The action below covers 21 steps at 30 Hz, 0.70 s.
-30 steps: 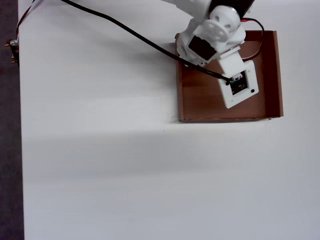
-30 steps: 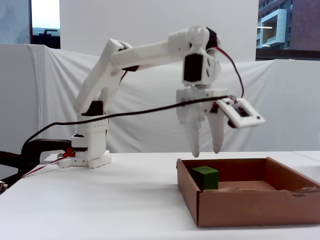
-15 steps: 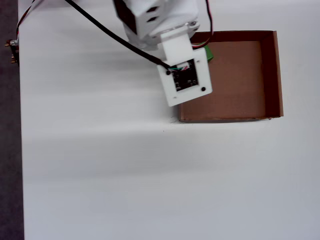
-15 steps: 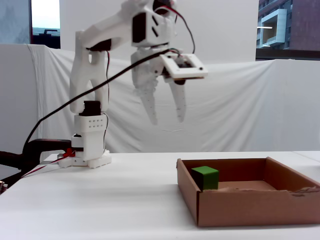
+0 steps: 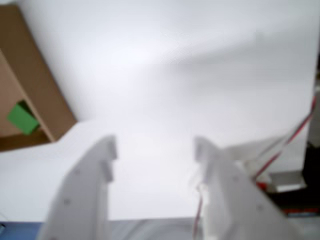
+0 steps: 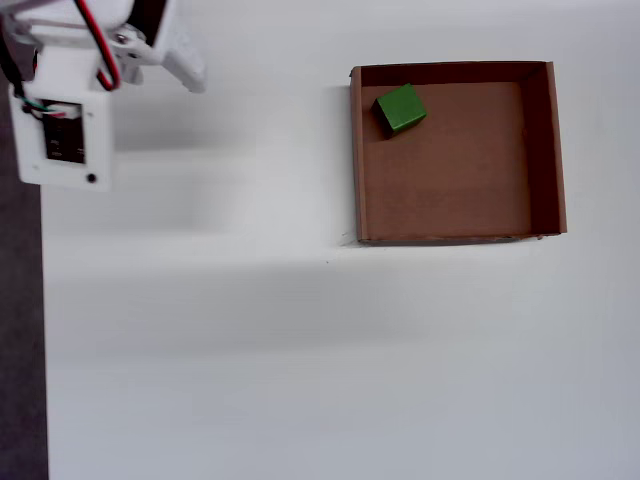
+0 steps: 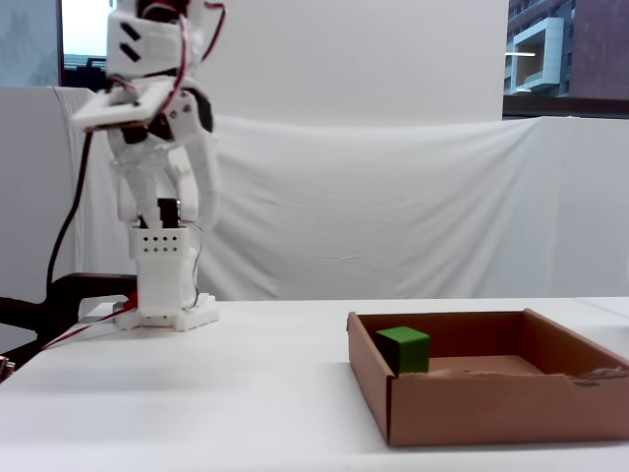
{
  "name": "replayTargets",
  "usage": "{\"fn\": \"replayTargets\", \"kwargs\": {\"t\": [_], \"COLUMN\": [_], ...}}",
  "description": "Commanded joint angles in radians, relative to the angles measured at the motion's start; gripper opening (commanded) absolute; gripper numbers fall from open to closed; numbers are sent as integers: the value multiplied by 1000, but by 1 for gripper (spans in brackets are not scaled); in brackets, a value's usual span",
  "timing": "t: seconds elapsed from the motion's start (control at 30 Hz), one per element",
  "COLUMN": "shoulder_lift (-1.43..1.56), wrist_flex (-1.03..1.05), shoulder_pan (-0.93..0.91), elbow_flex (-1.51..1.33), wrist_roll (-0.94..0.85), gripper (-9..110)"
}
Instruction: Grasp a green cube and put it in a box.
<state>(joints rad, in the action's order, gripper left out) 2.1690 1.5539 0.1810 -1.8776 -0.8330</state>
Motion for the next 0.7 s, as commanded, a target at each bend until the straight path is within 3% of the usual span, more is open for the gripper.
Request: {"fn": "replayTargets", "kwargs": {"t": [0.0,0.27,0.67], "shoulder_lift": [127,390,859], "wrist_flex": [-46,-212,-242], "shoulder_pan": [-89,-244,-388], "elbow_flex": [-126,-512,-882], "wrist_roll": [-12,-12,5], "gripper": [21,21,21]}}
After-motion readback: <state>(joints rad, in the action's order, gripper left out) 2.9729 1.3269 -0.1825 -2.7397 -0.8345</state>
